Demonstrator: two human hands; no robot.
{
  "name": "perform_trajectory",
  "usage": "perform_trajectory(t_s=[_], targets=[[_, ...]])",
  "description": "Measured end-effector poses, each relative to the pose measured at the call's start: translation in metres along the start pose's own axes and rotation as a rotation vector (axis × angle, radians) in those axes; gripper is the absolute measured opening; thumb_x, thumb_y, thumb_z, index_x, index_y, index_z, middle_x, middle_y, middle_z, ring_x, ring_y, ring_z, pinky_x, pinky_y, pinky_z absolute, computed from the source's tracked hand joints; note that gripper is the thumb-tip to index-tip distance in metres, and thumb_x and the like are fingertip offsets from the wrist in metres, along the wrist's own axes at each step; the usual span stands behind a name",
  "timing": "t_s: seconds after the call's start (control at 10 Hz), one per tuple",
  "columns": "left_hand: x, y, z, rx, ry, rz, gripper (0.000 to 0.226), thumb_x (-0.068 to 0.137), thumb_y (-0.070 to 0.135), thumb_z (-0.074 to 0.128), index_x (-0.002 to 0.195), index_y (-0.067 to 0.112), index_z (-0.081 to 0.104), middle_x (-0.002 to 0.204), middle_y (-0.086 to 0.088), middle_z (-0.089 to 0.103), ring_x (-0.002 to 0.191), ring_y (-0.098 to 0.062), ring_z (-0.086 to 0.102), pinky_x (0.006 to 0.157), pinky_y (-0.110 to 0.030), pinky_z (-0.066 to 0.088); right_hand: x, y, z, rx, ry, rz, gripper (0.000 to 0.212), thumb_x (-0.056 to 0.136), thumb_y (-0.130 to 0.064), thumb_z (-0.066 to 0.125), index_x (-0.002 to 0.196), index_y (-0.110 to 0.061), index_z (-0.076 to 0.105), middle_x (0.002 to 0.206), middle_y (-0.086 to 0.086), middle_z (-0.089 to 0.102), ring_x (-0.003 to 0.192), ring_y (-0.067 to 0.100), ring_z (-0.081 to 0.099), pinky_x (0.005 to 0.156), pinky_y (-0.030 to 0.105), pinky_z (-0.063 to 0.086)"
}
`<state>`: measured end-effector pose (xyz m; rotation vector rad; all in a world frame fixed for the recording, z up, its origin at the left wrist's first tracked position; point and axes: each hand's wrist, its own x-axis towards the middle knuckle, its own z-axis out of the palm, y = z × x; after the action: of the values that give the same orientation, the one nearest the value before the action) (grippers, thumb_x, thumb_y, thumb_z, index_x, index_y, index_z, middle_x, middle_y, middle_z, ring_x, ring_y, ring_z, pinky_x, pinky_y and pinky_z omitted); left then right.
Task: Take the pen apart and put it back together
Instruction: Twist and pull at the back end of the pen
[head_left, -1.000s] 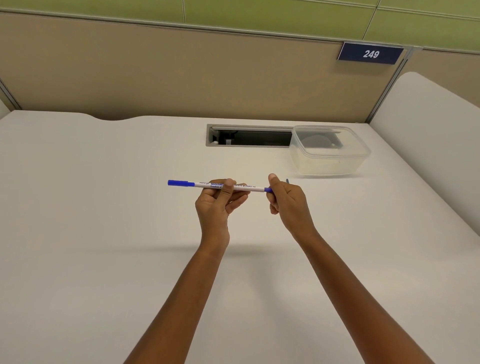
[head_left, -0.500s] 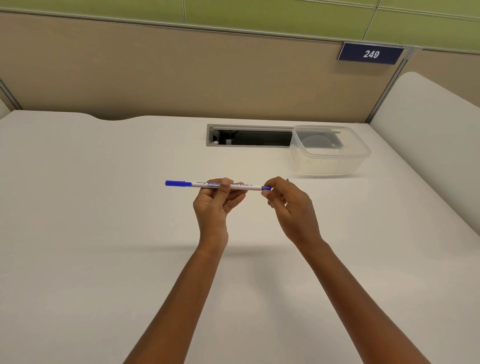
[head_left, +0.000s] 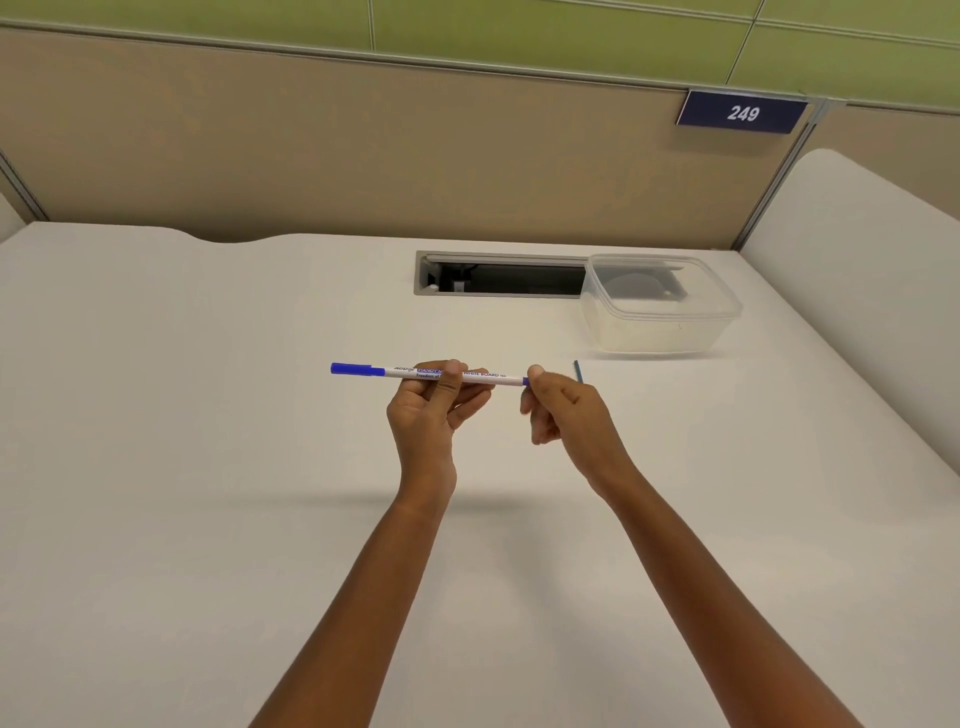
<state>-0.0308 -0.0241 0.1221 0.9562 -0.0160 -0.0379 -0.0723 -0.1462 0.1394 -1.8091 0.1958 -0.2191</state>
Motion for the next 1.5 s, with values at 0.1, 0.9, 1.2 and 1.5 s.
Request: perform_trajectory(t_s=[0.1,0.9,1.2,1.5], targets=[[0.001,0.0,0.0,0.002,0.018,-0.005,0.015,0.088,0.006,0.052,0.076,0.011,0.061,0.063,0.003,0.072,0.065,-0.015,0.071,0.057,-0.019,0.057,-0.001,0.005,-0.002,-0.093,0.052,-0.159,0.016,0.091,-0.026,0.051,0.075,-0.029,0.053,0.047,-0.008,0.054,0.048,0.003,0.051,0.054,0.014,0.044],[-0.002,-0.001,0.002,0.0,-0.007,-0.013,0.015,0.087,0.006,0.053,0.076,0.011,0.061,0.062,0.004,0.072,0.064,-0.013,0.071,0.056,-0.019,0.056,-0.002,0.005,0.002,-0.064,0.08,-0.081,0.033,0.095,-0.028,0.04,0.064,-0.022,0.05,0.037,-0.009,0.046,0.041,0.004,0.042,0.049,0.014,0.038],[-0.001,0.0,-0.001,-0.007,-0.019,-0.012,0.015,0.088,0.007,0.052,0.076,0.011,0.061,0.063,0.003,0.073,0.066,-0.014,0.072,0.057,-0.019,0.056,-0.006,0.011,-0.002,-0.402,0.162,-0.374,0.008,0.088,-0.027,0.045,0.082,-0.029,0.05,0.052,-0.01,0.048,0.053,0.01,0.048,0.052,0.024,0.039],[0.001,0.001,0.002,-0.018,-0.051,-0.005,0.015,0.088,0.006,0.051,0.077,0.009,0.061,0.064,0.002,0.073,0.066,-0.015,0.072,0.058,-0.019,0.056,-0.001,0.003,-0.002,-0.062,0.2,-0.161,0.042,0.094,-0.025,0.042,0.052,-0.021,0.041,0.042,-0.011,0.037,0.045,0.009,0.03,0.047,0.025,0.027]])
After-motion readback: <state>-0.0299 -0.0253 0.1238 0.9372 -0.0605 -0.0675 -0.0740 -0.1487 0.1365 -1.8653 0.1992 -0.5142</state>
